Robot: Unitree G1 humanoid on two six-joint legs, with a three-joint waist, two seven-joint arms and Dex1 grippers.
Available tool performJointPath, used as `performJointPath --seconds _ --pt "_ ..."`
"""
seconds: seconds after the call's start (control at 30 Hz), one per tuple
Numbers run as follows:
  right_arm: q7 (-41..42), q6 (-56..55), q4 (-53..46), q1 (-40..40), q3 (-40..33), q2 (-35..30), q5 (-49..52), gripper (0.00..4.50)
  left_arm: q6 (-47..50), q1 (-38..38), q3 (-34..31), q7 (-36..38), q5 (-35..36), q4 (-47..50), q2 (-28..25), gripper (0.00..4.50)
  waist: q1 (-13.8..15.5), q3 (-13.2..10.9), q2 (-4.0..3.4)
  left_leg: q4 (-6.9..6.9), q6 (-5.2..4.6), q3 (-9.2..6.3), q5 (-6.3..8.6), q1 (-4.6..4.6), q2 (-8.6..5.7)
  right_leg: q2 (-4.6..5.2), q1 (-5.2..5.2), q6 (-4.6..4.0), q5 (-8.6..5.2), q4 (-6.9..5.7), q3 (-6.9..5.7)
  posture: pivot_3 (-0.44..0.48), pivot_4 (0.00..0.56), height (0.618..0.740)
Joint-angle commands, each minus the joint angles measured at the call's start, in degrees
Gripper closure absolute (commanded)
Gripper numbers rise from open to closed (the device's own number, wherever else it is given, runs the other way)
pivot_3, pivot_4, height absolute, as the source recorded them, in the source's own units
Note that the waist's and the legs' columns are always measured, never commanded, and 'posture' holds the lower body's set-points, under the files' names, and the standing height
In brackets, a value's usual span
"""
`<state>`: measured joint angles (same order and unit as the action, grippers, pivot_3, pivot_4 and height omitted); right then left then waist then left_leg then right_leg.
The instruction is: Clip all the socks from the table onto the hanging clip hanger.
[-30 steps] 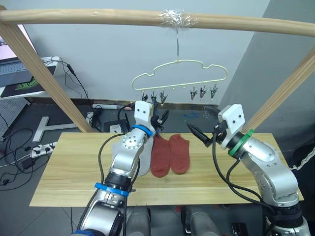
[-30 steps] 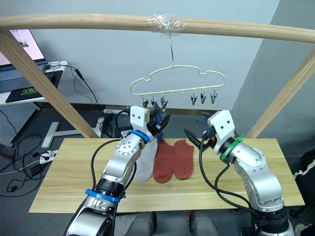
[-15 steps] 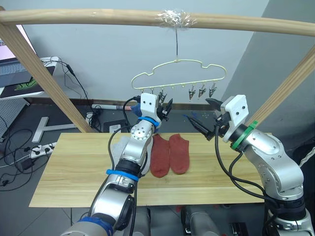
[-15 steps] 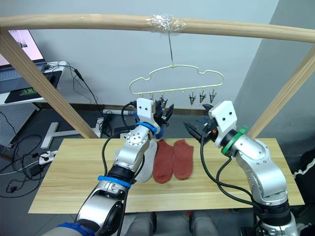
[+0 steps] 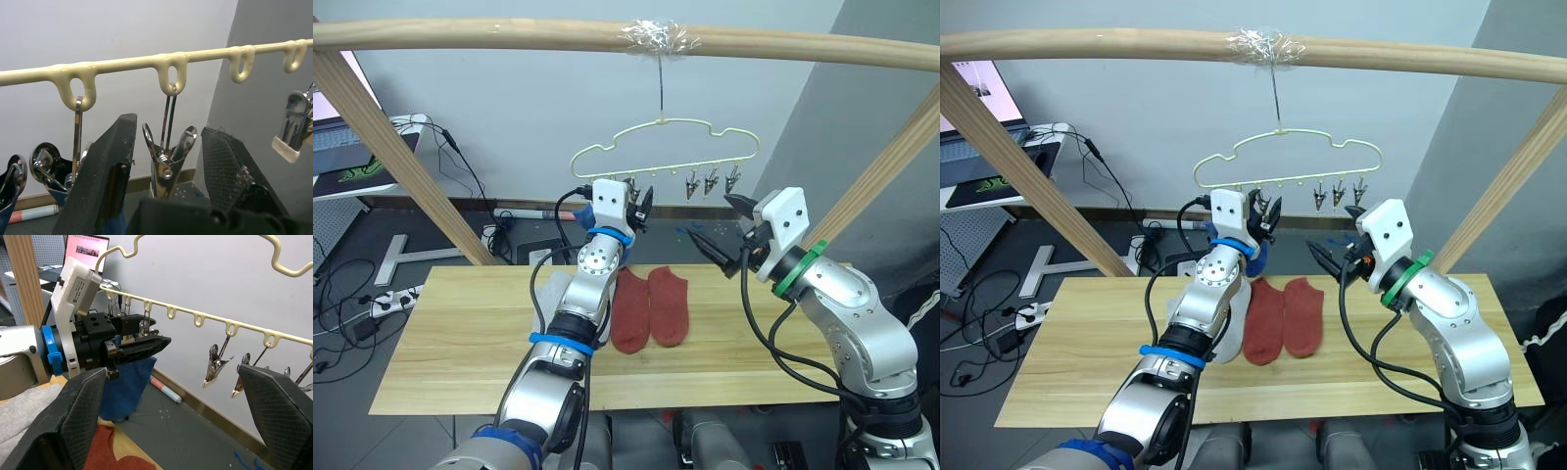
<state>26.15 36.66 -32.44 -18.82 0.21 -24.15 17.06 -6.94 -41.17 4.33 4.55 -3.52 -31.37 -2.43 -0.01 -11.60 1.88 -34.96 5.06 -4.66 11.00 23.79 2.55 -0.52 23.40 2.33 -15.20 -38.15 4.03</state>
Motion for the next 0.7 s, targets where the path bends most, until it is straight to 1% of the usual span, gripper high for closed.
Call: performJointPath --seconds 0.03,0.37,0.57,0.67,0.7 --pt "-0.1 -1.2 -1.4 -1.0 -0.5 -0.3 0.4 0.0 -1.7 -1.3 0.1 -0.8 -1.1 2.3 0.0 2.15 0.0 0.0 0.0 0.0 0.0 0.0 0.0 0.0 0.0 0.0 0.0 0.0 0.0 -0.01 0.0 0.041 0.158 0.74" --pt "-0.1 -1.3 -1.3 -0.7 -0.3 0.0 0.5 0.0 -2.1 -1.9 -0.1 -1.5 -2.3 1.7 -0.3 2.15 0.0 0.0 0.0 -0.01 0.0 0.0 0.0 -0.01 0.0 0.0 0.0 -0.01 0.01 -0.02 0.0 0.041 0.158 0.74" --pt "-0.2 -1.2 -1.3 -0.6 -0.1 0.2 0.5 0.0 -2.3 -2.2 -0.4 -1.1 -1.7 1.3 -0.2 2.15 0.0 0.0 0.0 -0.02 0.0 0.0 -0.01 -0.01 0.0 0.0 0.0 -0.01 0.01 -0.05 0.0 0.045 0.163 0.74" --pt "-0.3 -0.8 -1.5 -0.4 -0.2 0.7 1.2 0.0 -2.4 -2.1 -0.4 -0.9 -1.6 1.3 -0.2 2.64 0.0 0.0 0.0 -0.03 0.0 0.0 -0.01 -0.02 0.0 0.0 0.0 -0.01 0.01 -0.08 0.0 0.045 0.163 0.74" --pt "-0.4 -0.7 -1.6 -0.4 -0.2 0.9 1.2 0.0 -2.4 -2.0 -0.4 -0.8 -1.6 1.4 -0.2 2.87 0.0 0.0 0.0 -0.03 -0.01 0.0 -0.01 -0.03 0.0 0.0 0.0 -0.01 0.01 -0.09 0.0 0.045 0.163 0.74"
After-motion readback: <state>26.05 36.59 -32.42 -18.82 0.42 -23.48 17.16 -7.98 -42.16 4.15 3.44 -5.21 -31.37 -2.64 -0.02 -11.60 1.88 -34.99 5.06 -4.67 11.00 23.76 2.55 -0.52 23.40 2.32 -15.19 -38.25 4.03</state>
